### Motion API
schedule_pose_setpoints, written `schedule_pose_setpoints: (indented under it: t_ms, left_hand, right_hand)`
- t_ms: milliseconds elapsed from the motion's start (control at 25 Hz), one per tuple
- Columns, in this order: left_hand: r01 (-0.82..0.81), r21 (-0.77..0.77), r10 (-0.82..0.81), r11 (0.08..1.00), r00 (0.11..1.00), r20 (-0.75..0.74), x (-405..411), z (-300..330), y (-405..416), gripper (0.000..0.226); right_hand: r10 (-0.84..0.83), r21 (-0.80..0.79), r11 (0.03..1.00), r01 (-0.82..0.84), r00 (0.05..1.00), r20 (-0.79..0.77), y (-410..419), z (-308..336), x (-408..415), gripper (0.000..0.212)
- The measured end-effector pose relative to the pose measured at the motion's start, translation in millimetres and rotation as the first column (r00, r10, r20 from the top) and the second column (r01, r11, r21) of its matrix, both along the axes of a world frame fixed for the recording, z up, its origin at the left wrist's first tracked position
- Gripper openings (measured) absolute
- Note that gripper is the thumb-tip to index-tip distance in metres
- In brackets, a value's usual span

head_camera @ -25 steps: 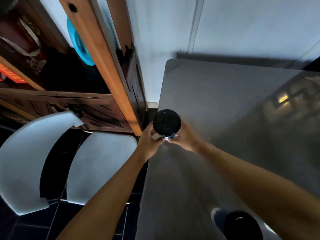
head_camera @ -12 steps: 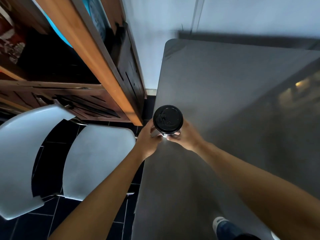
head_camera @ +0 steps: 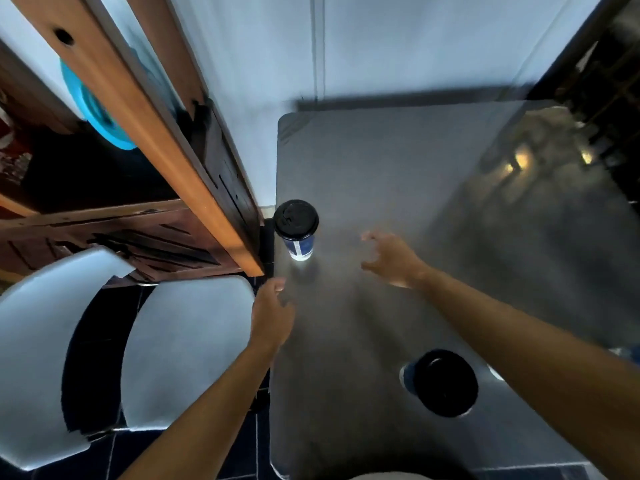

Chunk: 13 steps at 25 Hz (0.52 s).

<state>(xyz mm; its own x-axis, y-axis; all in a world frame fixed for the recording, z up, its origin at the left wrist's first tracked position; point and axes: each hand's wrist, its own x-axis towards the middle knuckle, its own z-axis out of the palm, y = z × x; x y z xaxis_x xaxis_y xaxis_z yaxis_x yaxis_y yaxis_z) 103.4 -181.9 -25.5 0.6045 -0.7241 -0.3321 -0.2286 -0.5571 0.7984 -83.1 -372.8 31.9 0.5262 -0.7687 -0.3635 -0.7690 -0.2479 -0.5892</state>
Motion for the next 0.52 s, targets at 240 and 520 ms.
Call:
schedule_pose_setpoints:
  t_ms: [240,520]
  left_hand:
    - [0.492,-0.159,-0.503,0.856,0.864,-0.034,-96.5,1.0,28.3,0.063]
    - [0.573,-0.233,-0.609,0.786,0.782,-0.129,-172.3,17.2,46.1,0.116]
  right_hand:
    - [-0.285,-0.095,0.943,0.318,0.922,0.264,87.9,68.9,-114.6,0.017]
    - [-0.085,-0.045,0.994,0.101,0.96,0.268,173.4,29.1,-206.9,0.063]
